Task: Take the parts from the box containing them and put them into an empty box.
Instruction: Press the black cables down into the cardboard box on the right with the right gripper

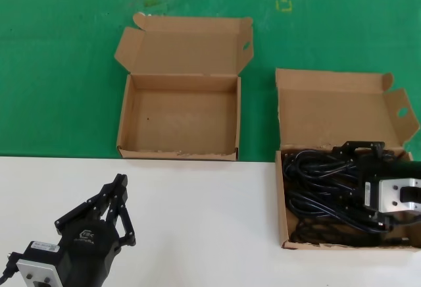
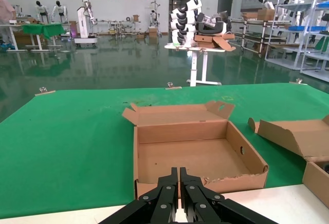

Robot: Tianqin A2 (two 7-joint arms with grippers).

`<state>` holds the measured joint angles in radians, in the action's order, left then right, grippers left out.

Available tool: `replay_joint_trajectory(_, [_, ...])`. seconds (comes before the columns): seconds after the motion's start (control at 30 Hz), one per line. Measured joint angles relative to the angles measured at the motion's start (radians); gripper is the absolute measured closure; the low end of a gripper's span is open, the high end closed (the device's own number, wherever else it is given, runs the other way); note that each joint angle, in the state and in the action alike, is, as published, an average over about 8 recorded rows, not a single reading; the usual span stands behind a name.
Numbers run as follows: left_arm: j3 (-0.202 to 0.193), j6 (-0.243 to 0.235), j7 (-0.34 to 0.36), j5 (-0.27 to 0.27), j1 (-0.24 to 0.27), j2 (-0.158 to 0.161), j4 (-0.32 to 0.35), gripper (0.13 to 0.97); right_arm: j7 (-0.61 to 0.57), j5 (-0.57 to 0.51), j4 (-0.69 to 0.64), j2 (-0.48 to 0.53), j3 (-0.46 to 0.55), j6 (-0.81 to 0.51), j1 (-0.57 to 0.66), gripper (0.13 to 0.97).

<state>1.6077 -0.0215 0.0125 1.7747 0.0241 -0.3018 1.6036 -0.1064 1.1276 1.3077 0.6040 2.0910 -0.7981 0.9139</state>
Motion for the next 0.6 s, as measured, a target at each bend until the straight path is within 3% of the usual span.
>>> replay_joint_trajectory(0.1, [0.000,0.000,0.000,0.000,0.000,0.000,0.000,0.936,0.002,-0.013,-0.007,-0.008,0.004,-0.005,0.007,0.651])
replay_joint_trajectory(0.4, [0.000,0.000,0.000,0.000,0.000,0.000,0.000,0.936,0.009,-0.050,-0.038,-0.030,0.013,-0.022,0.042,0.698])
replay_joint_trajectory(0.6, [0.000,0.000,0.000,0.000,0.000,0.000,0.000,0.936,0.020,-0.074,-0.061,-0.045,0.018,-0.032,0.060,0.781])
